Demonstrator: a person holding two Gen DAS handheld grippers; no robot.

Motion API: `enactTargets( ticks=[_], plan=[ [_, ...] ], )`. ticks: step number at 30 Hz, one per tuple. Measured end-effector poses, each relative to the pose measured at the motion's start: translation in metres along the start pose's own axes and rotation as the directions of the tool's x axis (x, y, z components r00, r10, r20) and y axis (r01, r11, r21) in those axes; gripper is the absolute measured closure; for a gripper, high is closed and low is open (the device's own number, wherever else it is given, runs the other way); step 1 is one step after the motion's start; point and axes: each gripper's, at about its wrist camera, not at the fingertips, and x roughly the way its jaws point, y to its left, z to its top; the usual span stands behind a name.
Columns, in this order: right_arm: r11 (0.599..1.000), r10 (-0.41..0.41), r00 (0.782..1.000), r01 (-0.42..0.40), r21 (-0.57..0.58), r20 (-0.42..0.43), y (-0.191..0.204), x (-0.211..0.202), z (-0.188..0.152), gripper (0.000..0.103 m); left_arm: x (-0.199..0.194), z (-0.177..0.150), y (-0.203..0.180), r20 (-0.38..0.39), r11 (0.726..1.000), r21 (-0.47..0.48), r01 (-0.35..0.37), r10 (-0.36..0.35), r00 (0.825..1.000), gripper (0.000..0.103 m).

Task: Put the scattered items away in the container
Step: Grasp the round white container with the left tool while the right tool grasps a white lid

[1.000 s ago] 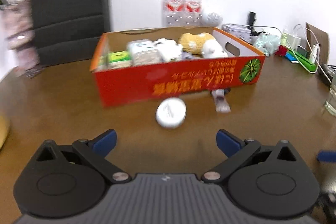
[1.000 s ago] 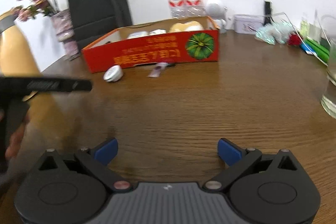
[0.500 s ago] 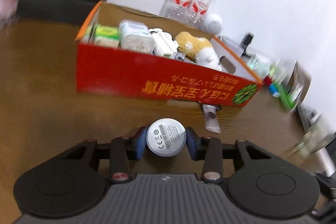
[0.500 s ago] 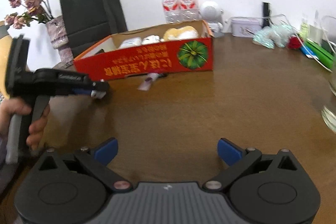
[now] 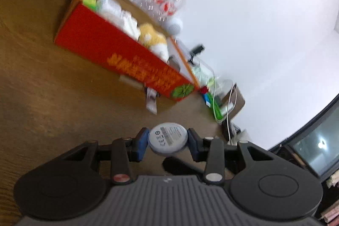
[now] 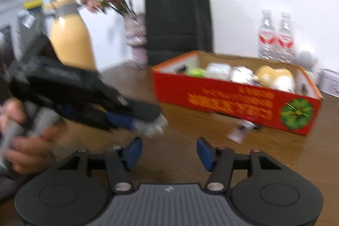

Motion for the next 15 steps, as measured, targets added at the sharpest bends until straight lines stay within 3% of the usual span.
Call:
enactTargets(
  ticks=[3, 7, 9, 15],
  plan=[
    [0.993, -0.017, 1.0, 0.02, -0.114, 0.024, 0.01, 0.0, -0.004, 0.046, 0.007, 0.002, 0.0, -0.067, 0.999, 0.015, -0.029, 0.03, 0.997, 0.063],
    [0.981, -0.007, 1.0, 0.004, -0.193, -0.016, 0.014, 0.004, -0.009, 0.05, 0.004, -0.002, 0.003, -0.071, 0.999, 0.023, -0.033, 0.035, 0.997, 0.063],
    [0.98, -0.002, 0.999, -0.006, -0.197, -0.042, 0.016, 0.007, -0.008, 0.063, 0.003, -0.002, 0.003, -0.061, 0.999, 0.027, -0.036, 0.037, 0.997, 0.063],
    [0.988, -0.007, 0.998, -0.002, -0.154, -0.056, 0.016, 0.009, -0.008, 0.077, 0.005, -0.003, 0.002, -0.064, 0.999, 0.028, -0.033, 0.035, 0.997, 0.063]
  ],
)
